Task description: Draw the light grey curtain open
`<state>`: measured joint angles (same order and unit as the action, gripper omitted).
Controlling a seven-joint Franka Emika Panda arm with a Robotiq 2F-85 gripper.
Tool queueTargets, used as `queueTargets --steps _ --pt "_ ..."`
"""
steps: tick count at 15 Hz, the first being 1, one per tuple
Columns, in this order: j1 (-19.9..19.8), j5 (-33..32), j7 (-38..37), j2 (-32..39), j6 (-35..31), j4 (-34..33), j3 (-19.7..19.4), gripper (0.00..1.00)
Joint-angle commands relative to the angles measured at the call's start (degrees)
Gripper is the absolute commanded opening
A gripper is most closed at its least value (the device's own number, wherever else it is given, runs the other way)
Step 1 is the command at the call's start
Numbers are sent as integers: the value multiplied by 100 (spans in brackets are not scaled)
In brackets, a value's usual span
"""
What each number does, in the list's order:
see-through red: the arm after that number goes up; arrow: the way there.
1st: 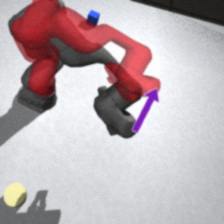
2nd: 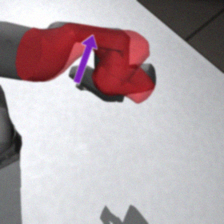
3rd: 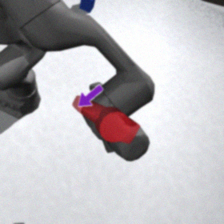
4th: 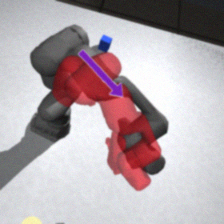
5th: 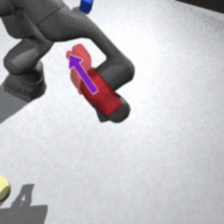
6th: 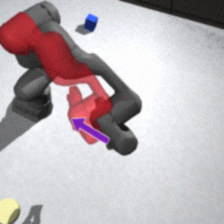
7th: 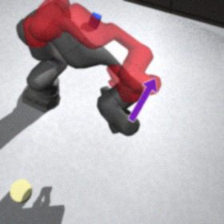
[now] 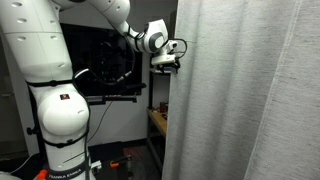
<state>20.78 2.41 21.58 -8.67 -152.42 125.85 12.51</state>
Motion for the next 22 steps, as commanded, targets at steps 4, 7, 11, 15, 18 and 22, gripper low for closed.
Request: queueTargets --steps 4,7,11,15,18,22 --pt "-89 -44 -153 403 -383 -302 123 82" --pt "-113 -52 -172 494 -481 -352 125 61" --pt "-151 6 -140 556 -480 -405 106 30" --pt "-209 -1 -130 535 -478 -425 95 2" --pt "-239 -30 -149 460 -506 -375 93 0" --pt "-264 179 54 365 -432 -324 28 1"
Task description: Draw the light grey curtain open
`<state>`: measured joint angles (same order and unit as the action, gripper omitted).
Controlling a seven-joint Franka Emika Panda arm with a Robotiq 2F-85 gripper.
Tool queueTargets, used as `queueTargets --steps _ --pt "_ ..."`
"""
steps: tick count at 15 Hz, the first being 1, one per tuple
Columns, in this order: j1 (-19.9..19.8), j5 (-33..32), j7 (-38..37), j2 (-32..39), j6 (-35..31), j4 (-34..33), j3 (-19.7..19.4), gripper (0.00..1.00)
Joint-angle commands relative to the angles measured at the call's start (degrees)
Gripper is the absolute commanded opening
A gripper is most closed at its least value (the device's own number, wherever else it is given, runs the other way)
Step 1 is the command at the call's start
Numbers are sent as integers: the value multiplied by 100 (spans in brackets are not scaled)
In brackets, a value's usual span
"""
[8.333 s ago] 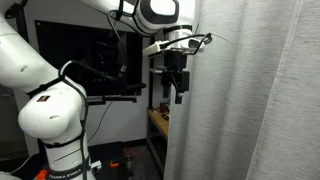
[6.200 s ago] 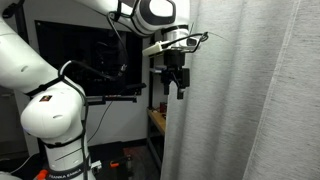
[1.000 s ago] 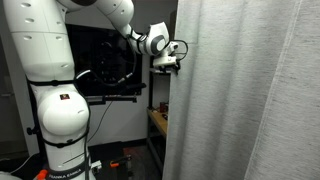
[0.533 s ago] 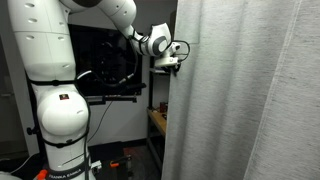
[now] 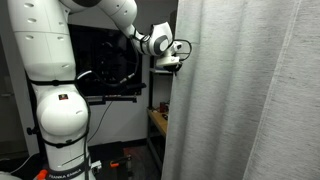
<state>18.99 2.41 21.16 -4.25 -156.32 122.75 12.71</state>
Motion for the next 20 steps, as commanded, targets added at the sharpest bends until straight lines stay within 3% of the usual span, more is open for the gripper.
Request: queueTargets --steps 1,11,15,20 --pt "-102 227 141 -92 -24 -7 -23 1" --pt "-562 489 144 -86 25 -19 -495 1" --pt "-705 534 202 111 38 -226 -830 1" --pt "-1074 479 79 447 74 -647 -949 1"
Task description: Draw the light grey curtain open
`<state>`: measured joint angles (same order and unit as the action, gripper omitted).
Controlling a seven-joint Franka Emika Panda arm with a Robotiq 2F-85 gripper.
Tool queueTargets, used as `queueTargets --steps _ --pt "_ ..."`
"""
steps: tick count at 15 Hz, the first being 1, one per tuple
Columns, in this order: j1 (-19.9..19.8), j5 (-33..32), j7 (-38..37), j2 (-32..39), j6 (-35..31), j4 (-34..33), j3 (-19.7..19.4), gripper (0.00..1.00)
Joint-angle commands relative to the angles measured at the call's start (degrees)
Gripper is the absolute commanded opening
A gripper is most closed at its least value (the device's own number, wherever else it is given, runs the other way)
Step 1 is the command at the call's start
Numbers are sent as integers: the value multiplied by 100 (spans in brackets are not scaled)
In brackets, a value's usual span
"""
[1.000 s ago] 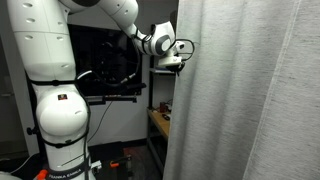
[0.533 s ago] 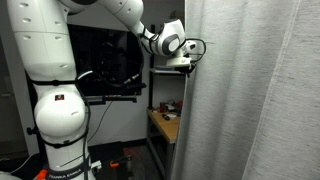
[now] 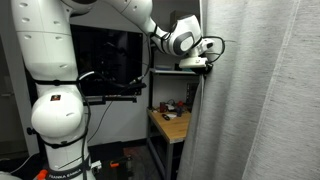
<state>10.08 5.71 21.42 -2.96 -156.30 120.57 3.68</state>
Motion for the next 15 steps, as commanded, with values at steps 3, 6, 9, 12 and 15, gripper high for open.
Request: queueTargets --steps 3,6,9,12,15 --pt "-312 281 73 620 117 -853 -311 1" --pt "-485 397 17 976 173 -1317 -516 1" --pt "-665 529 -35 1263 211 -1728 -677 1" --pt "-817 627 -164 1444 215 -1989 -808 1" --pt "-1000 773 -303 1646 298 -2288 -933 1"
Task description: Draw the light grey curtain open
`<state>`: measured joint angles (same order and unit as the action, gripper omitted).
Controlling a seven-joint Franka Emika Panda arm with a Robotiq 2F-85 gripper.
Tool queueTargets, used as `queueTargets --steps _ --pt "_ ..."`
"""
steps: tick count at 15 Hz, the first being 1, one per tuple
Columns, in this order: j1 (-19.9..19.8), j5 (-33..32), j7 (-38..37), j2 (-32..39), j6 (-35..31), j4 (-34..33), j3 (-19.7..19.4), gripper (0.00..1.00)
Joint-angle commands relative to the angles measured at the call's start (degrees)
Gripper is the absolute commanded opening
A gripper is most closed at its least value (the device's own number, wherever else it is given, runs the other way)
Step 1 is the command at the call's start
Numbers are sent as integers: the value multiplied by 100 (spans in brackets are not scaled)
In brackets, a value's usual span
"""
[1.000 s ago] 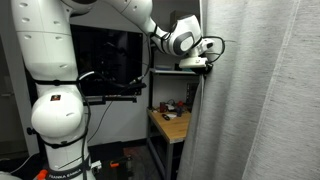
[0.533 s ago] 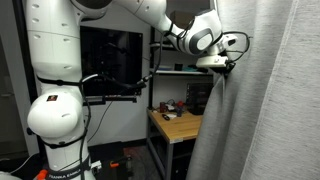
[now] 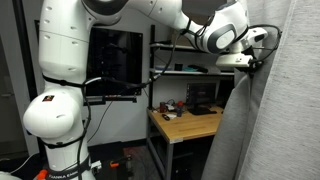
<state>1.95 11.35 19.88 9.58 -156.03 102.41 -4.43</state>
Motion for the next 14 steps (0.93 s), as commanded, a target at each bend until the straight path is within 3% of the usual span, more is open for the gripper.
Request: queueTargets --steps 1,3,4,9,14 --pt "-264 271 -191 455 338 -553 -170 1" --pt "-482 576 -181 592 602 -768 -222 1" --pt "-823 584 -282 639 748 -890 -13 1" --pt "-1410 679 -680 861 1410 -1258 -168 1" --pt "-1888 582 -1186 737 1529 -962 -444 1"
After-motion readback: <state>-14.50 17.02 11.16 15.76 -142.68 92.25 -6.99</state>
